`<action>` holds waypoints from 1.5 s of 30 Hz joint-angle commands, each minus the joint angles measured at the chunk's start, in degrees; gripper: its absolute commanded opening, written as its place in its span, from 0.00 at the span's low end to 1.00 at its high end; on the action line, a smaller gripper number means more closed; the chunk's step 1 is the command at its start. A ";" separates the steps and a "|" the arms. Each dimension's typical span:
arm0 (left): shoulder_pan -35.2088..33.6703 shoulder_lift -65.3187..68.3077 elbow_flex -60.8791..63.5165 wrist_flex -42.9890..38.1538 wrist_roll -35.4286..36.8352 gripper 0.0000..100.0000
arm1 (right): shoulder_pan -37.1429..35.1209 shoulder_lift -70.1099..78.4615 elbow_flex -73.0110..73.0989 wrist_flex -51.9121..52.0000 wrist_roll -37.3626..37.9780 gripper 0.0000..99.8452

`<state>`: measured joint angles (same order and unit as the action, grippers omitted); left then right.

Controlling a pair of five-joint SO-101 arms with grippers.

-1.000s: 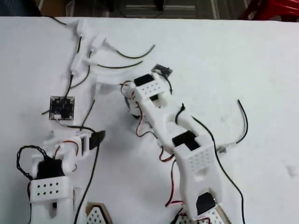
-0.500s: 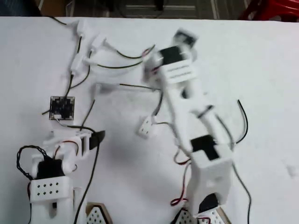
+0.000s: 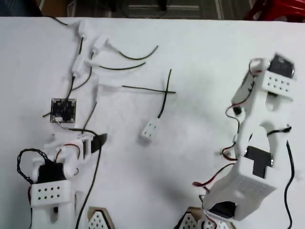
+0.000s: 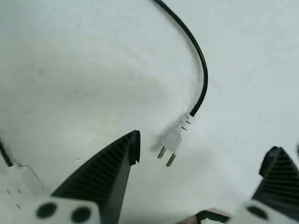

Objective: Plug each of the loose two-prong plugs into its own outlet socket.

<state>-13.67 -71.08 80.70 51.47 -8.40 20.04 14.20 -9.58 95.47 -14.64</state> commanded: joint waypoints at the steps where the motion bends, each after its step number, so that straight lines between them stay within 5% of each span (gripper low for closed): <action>1: -0.31 -0.75 -0.26 -0.88 0.62 0.39 | 1.01 -2.95 9.67 -4.35 -4.92 0.39; 7: -0.31 -0.75 0.18 -1.14 0.62 0.39 | -0.75 -2.95 22.86 -15.52 -13.27 0.37; 18: -0.31 -0.75 0.26 -1.14 0.62 0.39 | -0.75 -1.36 30.15 -27.21 -13.80 0.13; 31: -0.31 -0.75 0.26 -1.23 0.62 0.39 | -7.87 7.25 8.00 -3.38 -10.11 0.07; 36: -0.31 -0.75 0.26 -1.23 0.53 0.39 | -18.42 6.73 -2.29 3.12 -0.97 0.06; 45: -0.48 -0.75 0.26 -1.23 0.53 0.39 | -40.66 6.29 2.90 3.03 25.93 0.07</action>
<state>-13.67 -71.08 81.23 51.38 -8.40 -14.77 22.11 -7.65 97.85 3.91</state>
